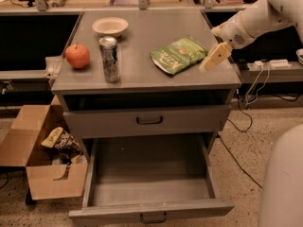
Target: Place green jalapeno chip bag into middle drawer
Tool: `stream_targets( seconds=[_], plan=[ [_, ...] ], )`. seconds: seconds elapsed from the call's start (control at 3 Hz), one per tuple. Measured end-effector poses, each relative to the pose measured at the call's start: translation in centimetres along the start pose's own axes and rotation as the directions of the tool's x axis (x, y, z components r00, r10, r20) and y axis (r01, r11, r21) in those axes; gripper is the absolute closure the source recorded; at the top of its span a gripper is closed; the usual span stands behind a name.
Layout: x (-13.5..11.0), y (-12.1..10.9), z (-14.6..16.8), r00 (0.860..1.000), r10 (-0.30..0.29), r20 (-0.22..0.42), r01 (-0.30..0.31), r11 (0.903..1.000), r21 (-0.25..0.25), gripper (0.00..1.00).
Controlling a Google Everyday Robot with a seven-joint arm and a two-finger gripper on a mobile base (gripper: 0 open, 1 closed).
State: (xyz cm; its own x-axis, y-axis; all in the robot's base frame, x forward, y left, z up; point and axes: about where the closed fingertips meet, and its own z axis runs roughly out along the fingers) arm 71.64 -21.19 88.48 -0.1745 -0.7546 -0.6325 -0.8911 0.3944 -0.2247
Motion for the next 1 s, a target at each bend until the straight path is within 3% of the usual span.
stream_targets(
  seconds=[0.33, 1.0],
  plan=[
    [0.3, -2.2, 1.6, 0.997, 0.065, 0.029, -0.066, 0.9968, 0.045, 0.00],
    [1.0, -4.4, 4.8, 0.965, 0.226, 0.134, -0.238, 0.9671, 0.088, 0.00]
  ],
)
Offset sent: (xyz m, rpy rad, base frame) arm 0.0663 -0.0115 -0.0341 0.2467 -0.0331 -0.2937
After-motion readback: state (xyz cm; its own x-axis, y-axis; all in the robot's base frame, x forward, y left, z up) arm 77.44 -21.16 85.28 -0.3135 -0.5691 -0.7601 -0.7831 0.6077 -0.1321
